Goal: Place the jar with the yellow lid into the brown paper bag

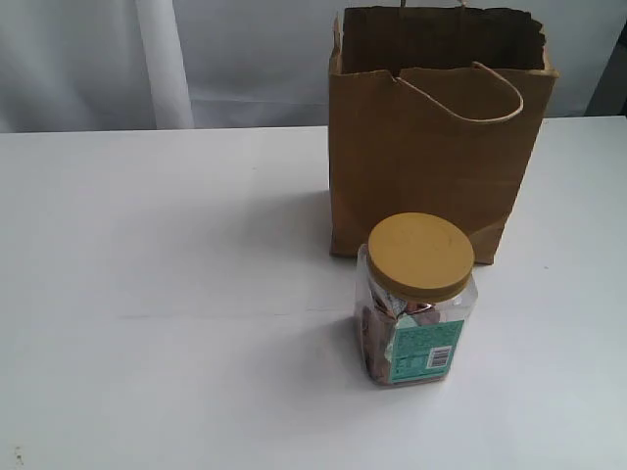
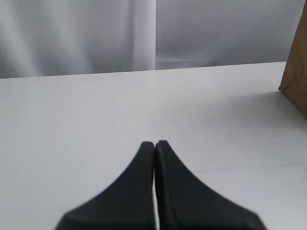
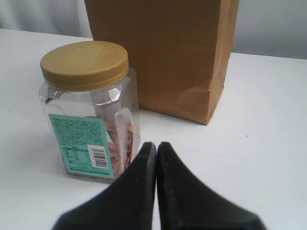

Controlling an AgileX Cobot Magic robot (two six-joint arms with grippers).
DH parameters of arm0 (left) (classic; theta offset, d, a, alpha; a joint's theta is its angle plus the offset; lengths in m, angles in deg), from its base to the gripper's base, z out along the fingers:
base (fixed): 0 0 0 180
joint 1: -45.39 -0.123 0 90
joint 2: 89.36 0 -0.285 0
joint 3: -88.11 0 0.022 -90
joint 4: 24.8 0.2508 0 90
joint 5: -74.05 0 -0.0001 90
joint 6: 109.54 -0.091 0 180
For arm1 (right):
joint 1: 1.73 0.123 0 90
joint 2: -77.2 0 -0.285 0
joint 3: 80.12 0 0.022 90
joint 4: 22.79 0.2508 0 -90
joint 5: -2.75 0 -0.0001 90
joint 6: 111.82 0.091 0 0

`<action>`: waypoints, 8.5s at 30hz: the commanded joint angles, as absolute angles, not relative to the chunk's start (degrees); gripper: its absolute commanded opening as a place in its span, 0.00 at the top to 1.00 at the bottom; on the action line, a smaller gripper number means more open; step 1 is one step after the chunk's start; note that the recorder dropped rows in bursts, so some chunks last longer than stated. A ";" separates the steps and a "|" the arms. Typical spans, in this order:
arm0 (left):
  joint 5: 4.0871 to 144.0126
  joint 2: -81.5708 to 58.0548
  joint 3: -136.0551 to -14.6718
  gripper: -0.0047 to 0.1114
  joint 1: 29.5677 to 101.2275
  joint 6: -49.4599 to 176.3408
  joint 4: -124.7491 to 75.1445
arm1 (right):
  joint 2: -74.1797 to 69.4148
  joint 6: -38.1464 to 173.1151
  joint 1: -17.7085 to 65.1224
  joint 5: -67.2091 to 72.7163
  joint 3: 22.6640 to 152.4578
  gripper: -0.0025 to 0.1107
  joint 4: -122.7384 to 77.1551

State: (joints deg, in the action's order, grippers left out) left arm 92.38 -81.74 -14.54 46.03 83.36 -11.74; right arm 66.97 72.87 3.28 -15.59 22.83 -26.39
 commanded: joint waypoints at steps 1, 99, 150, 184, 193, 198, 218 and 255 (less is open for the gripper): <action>91.84 -81.57 -14.67 0.95 46.31 83.58 -11.96 | 67.12 73.16 2.85 -15.29 22.66 0.98 -26.12; 91.84 -81.57 -14.67 0.95 46.31 83.58 -11.96 | -16.95 72.47 14.38 -66.97 104.80 0.05 -19.95; 91.84 -81.57 -14.67 0.95 46.31 83.58 -11.96 | -28.36 91.08 20.20 -62.51 103.65 0.05 -32.79; 91.84 -81.57 -14.67 0.95 46.31 83.58 -11.96 | -32.28 91.72 20.20 -64.31 100.76 0.41 -33.28; 91.84 -81.57 -14.67 0.95 46.31 83.58 -11.96 | -29.59 91.06 20.20 -65.63 100.76 0.98 -33.28; 91.84 -81.57 -14.67 0.95 46.31 83.58 -11.96 | -24.52 90.35 20.56 -65.97 100.76 0.98 -33.02; 91.84 -81.57 -14.67 0.95 46.31 83.58 -11.96 | -3.00 87.23 20.56 -67.21 112.85 0.98 -33.17; 91.84 -81.57 -14.67 0.95 46.31 83.58 -11.96 | -38.23 78.63 6.73 -67.21 153.55 0.98 -34.01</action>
State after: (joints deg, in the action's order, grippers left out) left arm 92.38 -81.74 -14.54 46.03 83.36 -11.74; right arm -37.98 79.54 7.02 -68.59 152.96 -34.11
